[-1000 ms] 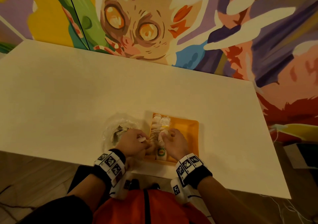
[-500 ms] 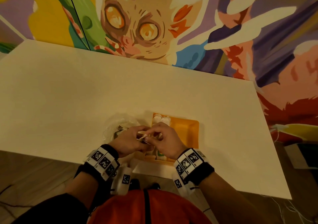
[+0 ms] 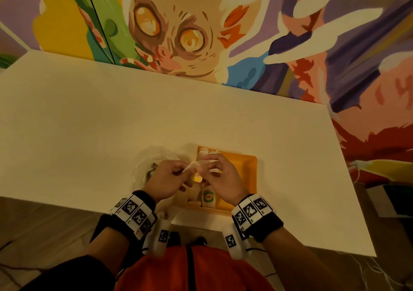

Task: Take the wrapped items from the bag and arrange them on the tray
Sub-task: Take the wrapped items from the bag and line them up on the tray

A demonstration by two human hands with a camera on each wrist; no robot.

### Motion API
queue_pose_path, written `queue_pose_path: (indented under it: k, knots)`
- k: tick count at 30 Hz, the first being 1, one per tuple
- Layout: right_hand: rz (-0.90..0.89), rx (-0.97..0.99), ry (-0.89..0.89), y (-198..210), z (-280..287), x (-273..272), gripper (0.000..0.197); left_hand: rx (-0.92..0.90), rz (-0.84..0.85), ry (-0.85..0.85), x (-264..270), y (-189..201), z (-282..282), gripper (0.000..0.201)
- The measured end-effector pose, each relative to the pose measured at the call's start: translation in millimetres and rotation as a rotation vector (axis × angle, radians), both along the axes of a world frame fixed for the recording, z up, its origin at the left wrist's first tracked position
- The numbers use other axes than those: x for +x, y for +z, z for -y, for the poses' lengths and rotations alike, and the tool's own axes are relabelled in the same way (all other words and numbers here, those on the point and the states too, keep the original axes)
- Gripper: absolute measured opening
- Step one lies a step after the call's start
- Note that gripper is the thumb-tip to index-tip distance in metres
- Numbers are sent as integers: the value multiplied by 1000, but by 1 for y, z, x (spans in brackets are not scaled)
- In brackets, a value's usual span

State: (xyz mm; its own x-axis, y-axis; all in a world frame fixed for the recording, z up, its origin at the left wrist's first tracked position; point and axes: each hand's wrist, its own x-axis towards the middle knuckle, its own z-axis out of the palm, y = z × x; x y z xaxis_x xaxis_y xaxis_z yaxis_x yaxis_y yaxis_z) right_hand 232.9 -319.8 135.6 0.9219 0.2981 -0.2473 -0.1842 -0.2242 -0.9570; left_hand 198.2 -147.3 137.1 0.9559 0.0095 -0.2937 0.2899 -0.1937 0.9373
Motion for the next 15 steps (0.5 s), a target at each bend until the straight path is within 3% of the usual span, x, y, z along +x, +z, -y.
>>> queue_pose_path:
  k: [2,8,15]
  knots:
    - [-14,42,-13,-3,0,-1,38,-56,-17,73,-1,0,1,17]
    - [-50,155,-183,3,-1,-2,27,-131,-47,148,-2,-4,4,18]
    - [-36,140,-206,1,-4,0,7,-142,-36,38,-4,-2,7,21]
